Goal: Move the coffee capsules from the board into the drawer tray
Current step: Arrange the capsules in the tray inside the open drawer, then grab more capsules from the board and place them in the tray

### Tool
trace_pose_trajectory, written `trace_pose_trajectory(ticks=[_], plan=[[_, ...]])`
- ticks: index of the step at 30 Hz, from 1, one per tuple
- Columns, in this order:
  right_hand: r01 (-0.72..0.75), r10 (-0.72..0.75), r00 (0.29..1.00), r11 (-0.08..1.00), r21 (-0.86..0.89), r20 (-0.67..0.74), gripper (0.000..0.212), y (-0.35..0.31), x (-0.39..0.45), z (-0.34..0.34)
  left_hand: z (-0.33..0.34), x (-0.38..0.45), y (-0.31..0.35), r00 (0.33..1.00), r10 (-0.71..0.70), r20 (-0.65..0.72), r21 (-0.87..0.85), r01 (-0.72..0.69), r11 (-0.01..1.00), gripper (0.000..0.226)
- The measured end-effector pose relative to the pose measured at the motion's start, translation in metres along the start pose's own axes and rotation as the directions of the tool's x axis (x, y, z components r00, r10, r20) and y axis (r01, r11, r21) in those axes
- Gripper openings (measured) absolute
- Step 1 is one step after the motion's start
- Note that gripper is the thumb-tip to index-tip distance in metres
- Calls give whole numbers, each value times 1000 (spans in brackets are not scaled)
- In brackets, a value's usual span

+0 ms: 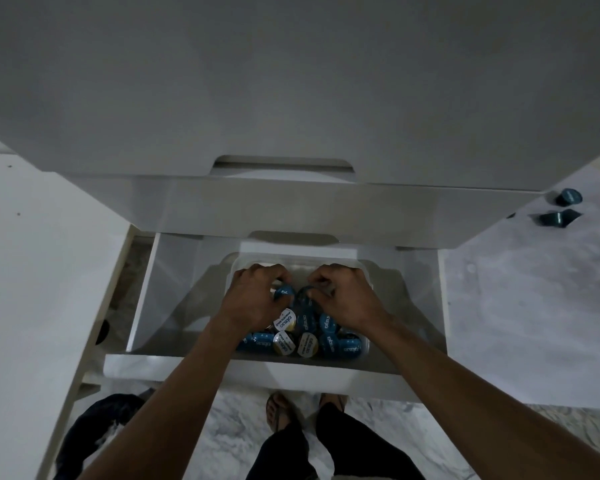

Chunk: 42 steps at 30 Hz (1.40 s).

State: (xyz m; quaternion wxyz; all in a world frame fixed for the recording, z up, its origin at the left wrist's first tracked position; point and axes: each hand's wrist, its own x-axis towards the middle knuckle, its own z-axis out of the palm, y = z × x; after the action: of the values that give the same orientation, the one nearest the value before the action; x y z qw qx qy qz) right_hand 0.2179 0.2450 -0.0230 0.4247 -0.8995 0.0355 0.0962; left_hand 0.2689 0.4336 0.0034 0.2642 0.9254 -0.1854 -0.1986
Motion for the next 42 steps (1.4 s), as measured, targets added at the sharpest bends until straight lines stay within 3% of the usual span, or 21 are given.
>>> trace_pose_trajectory(ticks=[5,13,21,27,37,42], plan=[[21,-13,994,998,67,-105,28,0,-6,-11,-2,-6,5,997,-5,-80,-9,4,1000,27],[10,16,987,987,163,-158,37,-7,-31,-25,-4,-34,24,984,-48,-172,-126,27,992,33],[56,4,951,981,186,-310,37,-28,-87,-48,-7,-64,65,944,49,-326,-222,-127,967,31],[74,10,908,980,183,-419,40,-24,-149,-84,15,-90,130,926,164,-339,-306,-273,912,38],[-32,184,800,963,266,-571,29,62,-210,-218,65,-47,267,921,232,-312,-376,-345,860,26],[-95,223,778,966,242,-587,27,134,-198,-287,118,8,325,942,172,-289,-382,-279,881,27]])
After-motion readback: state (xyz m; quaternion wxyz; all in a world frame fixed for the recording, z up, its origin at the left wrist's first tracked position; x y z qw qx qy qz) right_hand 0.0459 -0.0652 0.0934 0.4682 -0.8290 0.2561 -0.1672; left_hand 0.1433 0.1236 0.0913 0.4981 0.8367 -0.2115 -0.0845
